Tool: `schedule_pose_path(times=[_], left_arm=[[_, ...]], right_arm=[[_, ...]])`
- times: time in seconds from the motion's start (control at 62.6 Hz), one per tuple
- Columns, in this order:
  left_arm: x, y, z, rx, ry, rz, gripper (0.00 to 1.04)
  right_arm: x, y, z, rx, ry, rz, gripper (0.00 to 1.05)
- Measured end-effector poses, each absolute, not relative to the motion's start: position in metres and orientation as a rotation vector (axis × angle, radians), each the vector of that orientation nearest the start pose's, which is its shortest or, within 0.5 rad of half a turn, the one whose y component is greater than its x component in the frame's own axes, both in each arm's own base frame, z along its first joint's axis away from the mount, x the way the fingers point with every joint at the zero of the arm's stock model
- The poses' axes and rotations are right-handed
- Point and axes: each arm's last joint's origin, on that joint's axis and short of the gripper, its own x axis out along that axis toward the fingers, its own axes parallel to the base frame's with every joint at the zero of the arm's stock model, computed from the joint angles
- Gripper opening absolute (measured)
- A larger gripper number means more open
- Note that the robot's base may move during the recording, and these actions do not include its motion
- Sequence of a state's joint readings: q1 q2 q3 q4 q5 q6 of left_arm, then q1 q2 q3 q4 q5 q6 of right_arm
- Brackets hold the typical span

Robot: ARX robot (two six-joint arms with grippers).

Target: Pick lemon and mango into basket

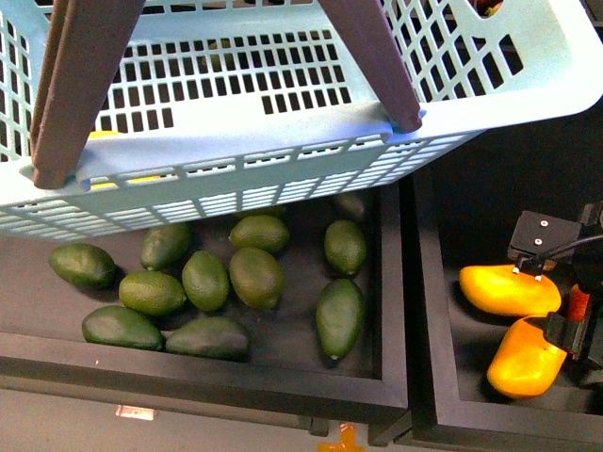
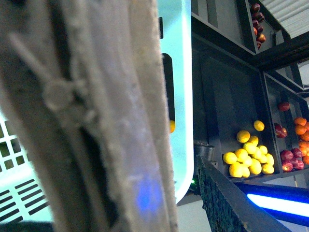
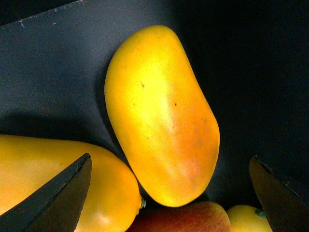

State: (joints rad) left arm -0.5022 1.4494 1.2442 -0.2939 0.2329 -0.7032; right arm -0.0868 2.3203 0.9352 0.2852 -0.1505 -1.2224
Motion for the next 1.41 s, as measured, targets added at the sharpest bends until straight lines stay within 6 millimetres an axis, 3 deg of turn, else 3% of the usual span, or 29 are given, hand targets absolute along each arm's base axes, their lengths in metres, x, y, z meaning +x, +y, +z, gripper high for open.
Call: schedule_pose_path(times=[0.432,0.495,0.639,0.911,1.007,1.135,1.295,1.406], left_arm=[[0.281,-0.162,0.329,-0.589,0.736,-0.515,0.28],[0.281,-0.162,0.329,-0.589,0.736,-0.514,0.28],[0.281,-0.162,0.329,-0.588,0.734,-0.511,0.28],[0.281,-0.162,0.329,-0.589,0.735,-0.512,0.28],[0.281,-0.162,0.329,-0.589,0.735,-0.512,0.28],[0.281,-0.162,0.329,-0.589,0.735,-0.512,0.28],[0.281,-0.162,0.329,-0.589,0.735,-0.512,0.28],[0.281,-0.162,0.329,-0.589,0.735,-0.512,0.28]], right_arm=[[0.378,-0.024,-0.039,-0.900,0.958,0.677,0.96],[0.380,-0.023,-0.041,-0.891,0.967,0.668,0.91],[0.379,-0.020,-0.046,-0.860,0.994,0.652,0.69],[0.371,-0.028,-0.038,-0.716,0.979,0.559,0.62],[0.364,-0.041,-0.023,-0.625,0.952,0.476,0.62],[0.355,-0.066,0.015,-0.504,0.854,0.352,0.62],[0.334,-0.091,0.075,-0.362,0.693,0.205,0.62],[0.309,-0.091,0.119,-0.265,0.576,0.170,0.62]])
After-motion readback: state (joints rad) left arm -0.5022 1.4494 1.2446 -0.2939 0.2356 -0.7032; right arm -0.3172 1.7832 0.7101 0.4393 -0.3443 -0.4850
